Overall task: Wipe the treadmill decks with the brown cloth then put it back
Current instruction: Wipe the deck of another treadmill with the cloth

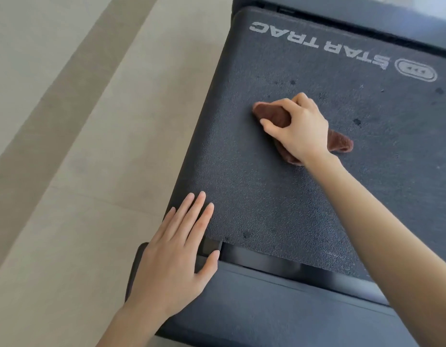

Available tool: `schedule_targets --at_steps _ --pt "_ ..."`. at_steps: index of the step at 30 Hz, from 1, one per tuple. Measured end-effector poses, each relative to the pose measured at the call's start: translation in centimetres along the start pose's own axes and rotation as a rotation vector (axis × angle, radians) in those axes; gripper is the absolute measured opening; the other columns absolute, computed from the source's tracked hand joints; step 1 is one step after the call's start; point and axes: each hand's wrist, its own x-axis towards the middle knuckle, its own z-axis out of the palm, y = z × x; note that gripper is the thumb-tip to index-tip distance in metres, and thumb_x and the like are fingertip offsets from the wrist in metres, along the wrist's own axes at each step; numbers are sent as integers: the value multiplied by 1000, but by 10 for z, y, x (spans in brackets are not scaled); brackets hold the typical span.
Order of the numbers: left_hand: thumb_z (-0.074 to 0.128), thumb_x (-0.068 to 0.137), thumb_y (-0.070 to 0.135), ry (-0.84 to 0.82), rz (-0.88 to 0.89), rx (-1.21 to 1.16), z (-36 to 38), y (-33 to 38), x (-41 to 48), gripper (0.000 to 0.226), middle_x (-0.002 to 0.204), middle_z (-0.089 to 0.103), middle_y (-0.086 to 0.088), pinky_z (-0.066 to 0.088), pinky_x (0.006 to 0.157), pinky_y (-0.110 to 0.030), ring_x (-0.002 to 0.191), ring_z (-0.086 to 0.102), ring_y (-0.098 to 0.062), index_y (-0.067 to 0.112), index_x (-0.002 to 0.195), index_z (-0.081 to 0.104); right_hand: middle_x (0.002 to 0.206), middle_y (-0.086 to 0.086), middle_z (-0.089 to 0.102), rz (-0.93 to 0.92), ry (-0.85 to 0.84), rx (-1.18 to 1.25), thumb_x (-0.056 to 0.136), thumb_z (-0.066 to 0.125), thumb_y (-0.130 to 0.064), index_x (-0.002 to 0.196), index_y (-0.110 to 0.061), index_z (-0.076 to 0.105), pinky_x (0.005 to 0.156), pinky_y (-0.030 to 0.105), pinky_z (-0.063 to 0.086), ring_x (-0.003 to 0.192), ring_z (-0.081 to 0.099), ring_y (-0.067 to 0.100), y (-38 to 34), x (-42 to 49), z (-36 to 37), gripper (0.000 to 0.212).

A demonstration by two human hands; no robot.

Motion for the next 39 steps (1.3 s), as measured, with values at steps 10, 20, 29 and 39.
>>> schedule_targets --at_steps 10,20,29,39 --pt "35 87 48 45 -118 -4 -9 -3 -15 66 153 28 1 24 107 -26 139 27 -12 11 142 39 88 3 56 -283 -59 89 78 61 -51 97 -26 70 68 36 46 79 55 26 -54 -165 -28 33" --pt "31 87 53 47 -198 8 -11 -9 -22 70 153 28 2 29 106 -27 135 35 -13 13 144 34 95 4 54 -278 -52 118 83 62 -50 108 -25 67 68 32 43 91 54 24 -74 -56 11 36" --pt "38 87 50 104 -268 -63 -7 -7 -22 70 152 30 3 15 113 -27 137 30 -13 14 146 29 98 7 55 -321 -74 70 86 56 -54 112 -22 66 78 36 46 96 56 27 -94 -41 15 43" --pt "24 88 55 99 -109 -12 -8 -5 -22 75 154 26 -1 11 117 -34 141 22 -13 9 147 24 80 1 56 -564 -218 173 79 59 -50 96 -23 73 67 29 44 71 54 19 -36 -162 -39 34"
